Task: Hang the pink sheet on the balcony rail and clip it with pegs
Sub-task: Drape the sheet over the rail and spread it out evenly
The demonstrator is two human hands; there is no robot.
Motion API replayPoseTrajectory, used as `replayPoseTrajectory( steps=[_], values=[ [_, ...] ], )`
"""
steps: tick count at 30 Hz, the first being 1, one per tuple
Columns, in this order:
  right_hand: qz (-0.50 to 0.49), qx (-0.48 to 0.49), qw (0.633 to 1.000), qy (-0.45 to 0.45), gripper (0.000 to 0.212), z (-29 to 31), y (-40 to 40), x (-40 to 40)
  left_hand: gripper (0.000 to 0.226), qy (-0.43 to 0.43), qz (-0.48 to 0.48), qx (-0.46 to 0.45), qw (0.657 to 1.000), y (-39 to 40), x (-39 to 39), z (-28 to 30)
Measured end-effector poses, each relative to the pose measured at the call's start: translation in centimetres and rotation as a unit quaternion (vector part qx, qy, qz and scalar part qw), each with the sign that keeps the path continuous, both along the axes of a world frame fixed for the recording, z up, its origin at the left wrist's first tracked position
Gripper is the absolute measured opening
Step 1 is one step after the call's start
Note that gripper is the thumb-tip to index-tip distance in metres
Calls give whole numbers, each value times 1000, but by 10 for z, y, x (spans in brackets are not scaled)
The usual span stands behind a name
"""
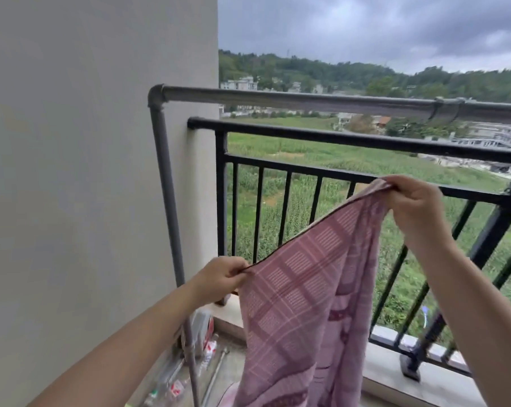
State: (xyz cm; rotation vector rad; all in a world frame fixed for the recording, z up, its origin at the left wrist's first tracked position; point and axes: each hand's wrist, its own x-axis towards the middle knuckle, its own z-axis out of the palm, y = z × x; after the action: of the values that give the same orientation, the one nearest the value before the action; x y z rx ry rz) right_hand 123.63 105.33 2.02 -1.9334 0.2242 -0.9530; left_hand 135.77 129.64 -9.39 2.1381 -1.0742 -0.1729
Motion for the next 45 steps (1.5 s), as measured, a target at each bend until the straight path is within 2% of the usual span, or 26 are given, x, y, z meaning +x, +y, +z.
replayPoseTrajectory(
  steps=[2,4,6,8,10,12,15,19,20,22,24,26,28,30,33,35,37,39,40,42,44,45],
  values=[
    [-65,-28,997,9,23,4,-18,2,25,15,23,-38,999,4,10,10],
    [-75,-78,990,87,26,4,-20,5,29,-25,64,-107,992,3,16,32],
    [59,-95,970,215,49,-3,-3,9,23,-90,69,-147,983,-7,17,59],
    [213,-91,920,318,64,-19,30,15,12,-154,34,-134,978,-20,15,80],
    [255,-144,894,340,60,-40,58,28,12,-191,2,-124,974,-30,14,90],
    [195,-199,911,304,49,-57,72,44,13,-201,0,-126,971,-34,14,95],
    [87,-181,944,261,43,-70,68,58,15,-206,-5,-124,971,-30,14,96],
    [142,-200,885,395,21,-87,68,68,14,-216,-26,-110,970,-23,7,96],
    [143,-173,888,402,22,-89,69,67,14,-217,-17,-108,970,-20,6,96],
    [111,-38,922,370,27,-86,58,60,16,-231,20,-72,970,-10,5,90],
    [57,67,952,294,27,-70,39,48,24,-251,38,66,965,1,7,74],
    [59,107,968,219,26,-46,29,35,30,-241,20,215,946,9,6,53],
    [94,115,976,160,23,-26,31,26,21,-215,34,222,950,9,6,38],
    [80,107,983,123,23,-13,31,20,28,-201,97,227,948,8,10,33],
    [-39,-41,995,88,25,-8,20,11,22,-188,174,268,929,19,27,36],
    [-112,-161,979,54,28,-10,14,7,18,-107,217,199,950,26,38,44],
    [-151,-251,956,21,19,-9,18,6,22,44,251,21,967,32,47,56],
    [-173,-312,934,-4,7,-4,21,8,33,166,273,-168,933,37,56,71],
    [-177,-334,926,-9,17,1,23,9,36,167,279,-229,918,40,59,81],
    [-183,-393,901,10,48,17,26,14,28,49,317,-265,909,44,56,108],
    [-247,-482,840,27,81,41,26,22,14,-100,312,-283,901,48,45,140],
    [-288,-516,806,26,96,58,24,26,17,-172,285,-286,899,49,41,158]
  ],
)
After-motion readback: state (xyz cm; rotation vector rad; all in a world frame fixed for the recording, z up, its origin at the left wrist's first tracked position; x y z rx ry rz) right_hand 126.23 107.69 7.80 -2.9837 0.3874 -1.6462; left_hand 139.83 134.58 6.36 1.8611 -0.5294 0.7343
